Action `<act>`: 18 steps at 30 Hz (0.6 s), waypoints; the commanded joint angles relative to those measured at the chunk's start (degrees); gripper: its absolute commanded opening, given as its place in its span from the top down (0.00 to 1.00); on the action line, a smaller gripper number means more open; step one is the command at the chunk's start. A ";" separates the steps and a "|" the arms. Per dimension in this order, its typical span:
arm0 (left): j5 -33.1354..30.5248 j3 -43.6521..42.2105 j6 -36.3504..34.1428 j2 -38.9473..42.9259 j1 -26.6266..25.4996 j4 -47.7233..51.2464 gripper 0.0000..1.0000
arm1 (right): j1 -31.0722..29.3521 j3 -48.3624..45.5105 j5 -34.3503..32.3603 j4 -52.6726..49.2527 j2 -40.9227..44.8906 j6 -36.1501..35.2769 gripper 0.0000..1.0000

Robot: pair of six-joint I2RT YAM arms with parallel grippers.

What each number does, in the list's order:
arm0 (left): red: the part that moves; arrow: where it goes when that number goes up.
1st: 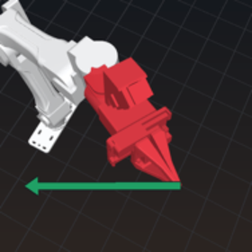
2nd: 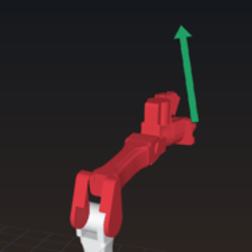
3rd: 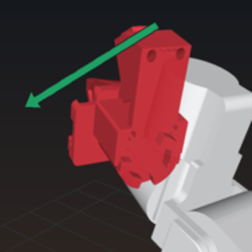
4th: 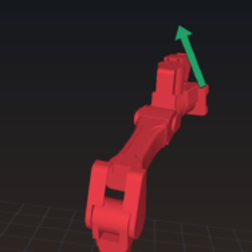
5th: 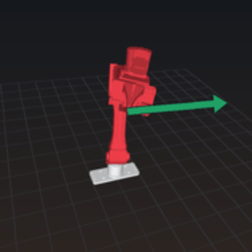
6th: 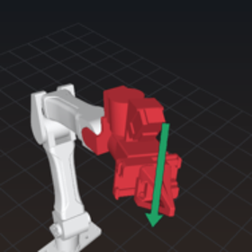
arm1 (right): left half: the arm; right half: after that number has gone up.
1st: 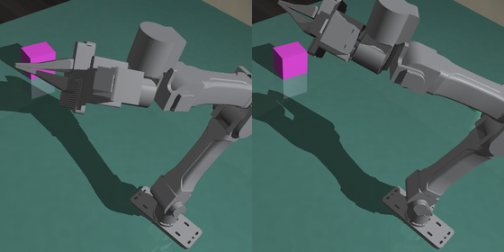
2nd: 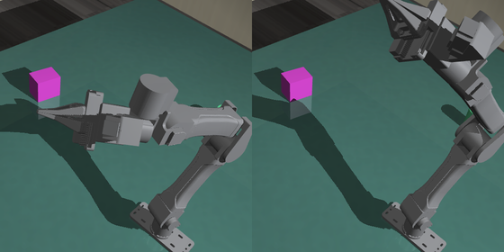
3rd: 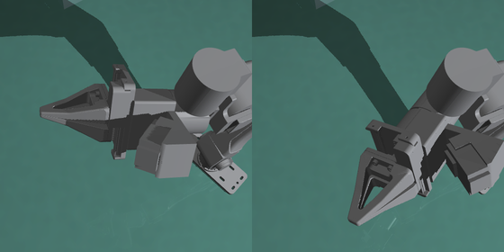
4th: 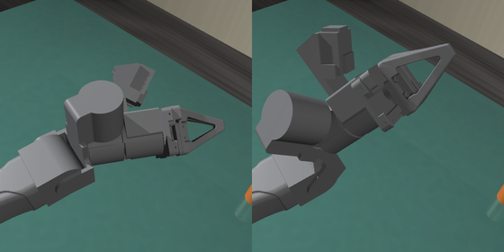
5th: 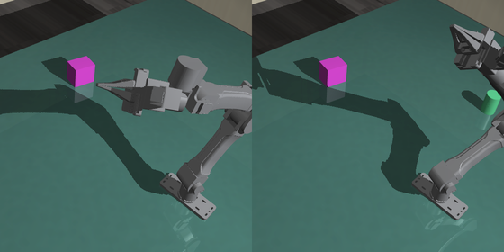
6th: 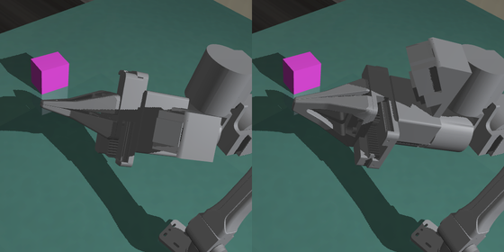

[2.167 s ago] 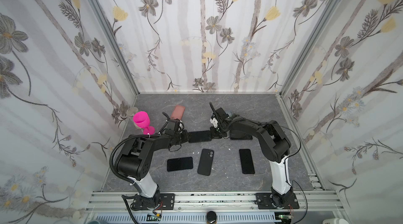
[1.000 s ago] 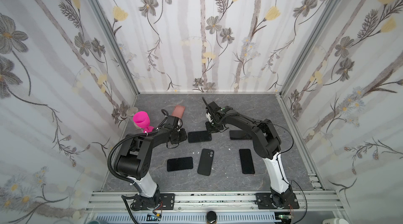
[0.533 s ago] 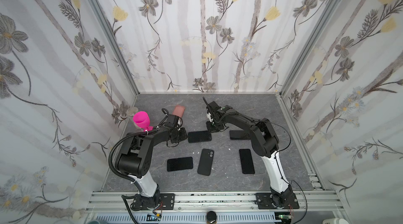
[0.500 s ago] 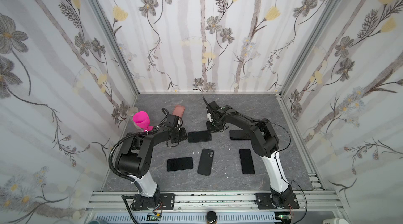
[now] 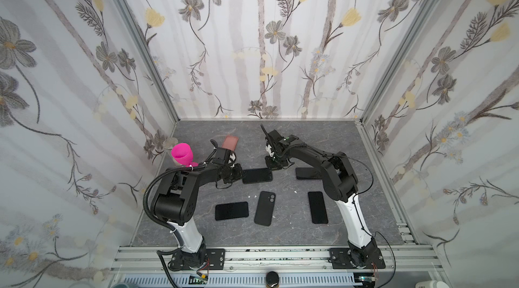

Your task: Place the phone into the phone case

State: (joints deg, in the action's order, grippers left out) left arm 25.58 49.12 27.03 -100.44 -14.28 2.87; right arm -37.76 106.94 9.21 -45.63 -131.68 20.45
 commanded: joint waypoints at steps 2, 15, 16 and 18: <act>-2.40 -0.65 -0.30 -1.02 -0.03 2.75 0.72 | -0.45 -0.79 -4.80 -4.70 -2.62 -1.41 0.91; -2.76 -0.71 -0.88 -1.69 0.00 2.92 0.73 | -1.06 -0.92 -5.78 -5.75 -5.28 -1.73 0.92; -2.73 -0.67 -0.87 -1.68 -0.01 3.00 0.73 | -1.02 -0.92 -5.78 -5.70 -5.18 -1.73 0.92; -2.72 -0.71 -0.91 -1.53 -0.02 2.84 0.73 | -1.10 -0.90 -5.83 -5.70 -4.80 -1.73 0.92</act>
State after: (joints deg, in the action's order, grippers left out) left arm 25.78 48.95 26.96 -101.14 -14.20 1.13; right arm -38.37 107.35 6.48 -46.11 -133.75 19.35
